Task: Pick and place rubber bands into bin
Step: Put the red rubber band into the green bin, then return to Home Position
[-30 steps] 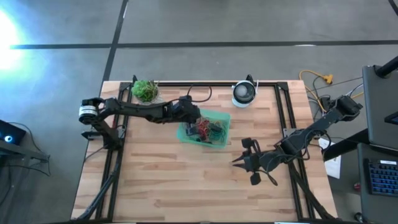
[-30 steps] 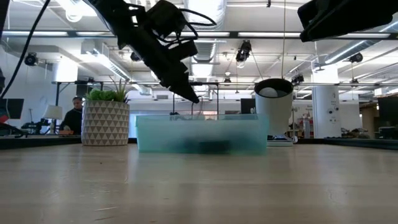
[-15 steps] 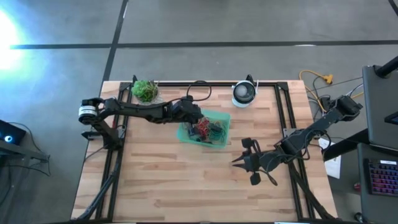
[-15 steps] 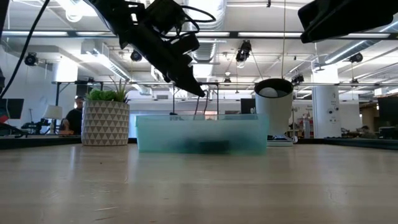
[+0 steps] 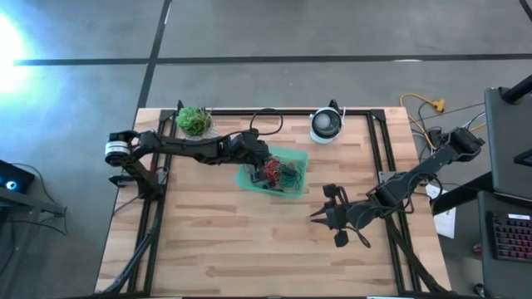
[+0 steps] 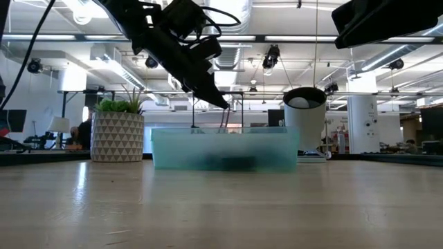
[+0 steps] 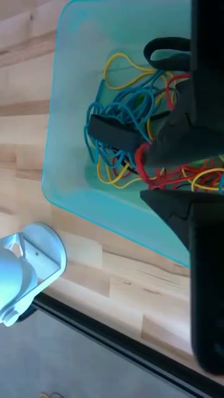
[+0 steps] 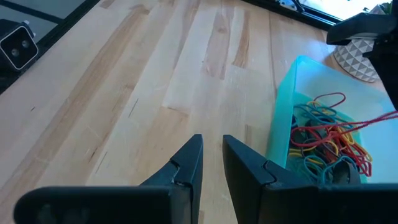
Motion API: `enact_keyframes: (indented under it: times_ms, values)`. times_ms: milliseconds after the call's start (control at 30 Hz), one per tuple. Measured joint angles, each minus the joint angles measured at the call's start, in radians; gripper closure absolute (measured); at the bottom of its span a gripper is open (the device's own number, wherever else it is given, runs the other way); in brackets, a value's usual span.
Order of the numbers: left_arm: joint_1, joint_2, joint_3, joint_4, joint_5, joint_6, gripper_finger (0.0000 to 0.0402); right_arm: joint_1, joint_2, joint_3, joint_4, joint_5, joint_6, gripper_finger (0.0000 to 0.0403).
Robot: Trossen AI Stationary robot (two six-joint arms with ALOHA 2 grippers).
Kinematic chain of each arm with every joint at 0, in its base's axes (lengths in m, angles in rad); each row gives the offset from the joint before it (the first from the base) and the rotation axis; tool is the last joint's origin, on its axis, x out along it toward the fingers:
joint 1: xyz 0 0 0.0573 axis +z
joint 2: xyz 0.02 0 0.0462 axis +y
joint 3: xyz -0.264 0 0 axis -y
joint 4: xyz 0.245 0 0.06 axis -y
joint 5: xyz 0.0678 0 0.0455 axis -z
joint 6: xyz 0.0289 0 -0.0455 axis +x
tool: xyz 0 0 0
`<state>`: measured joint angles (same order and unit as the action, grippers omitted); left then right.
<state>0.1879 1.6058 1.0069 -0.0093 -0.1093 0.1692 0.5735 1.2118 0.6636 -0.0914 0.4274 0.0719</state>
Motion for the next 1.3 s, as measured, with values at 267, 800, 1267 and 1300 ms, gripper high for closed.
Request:
enact_keyframes:
  times_ms: [267,800,1267,1300]
  values:
    - [0.000,0.000,0.002,0.001,0.000,0.001,0.0290,0.000,0.000,0.000,0.000,0.000,-0.004,0.0346]
    - [-0.042,-0.201,-0.144,0.133,0.185,0.025,0.0285,-0.011,-0.032,0.046,-0.066,0.168,-0.027,0.0346]
    - [-0.040,-0.685,-0.803,0.838,0.186,-0.111,0.0285,-0.024,-0.347,-0.247,0.225,0.325,0.028,0.0346]
    - [-0.040,-0.708,-0.828,0.845,0.187,-0.111,0.0285,-0.028,-0.384,-0.283,0.255,0.311,0.026,0.0346]
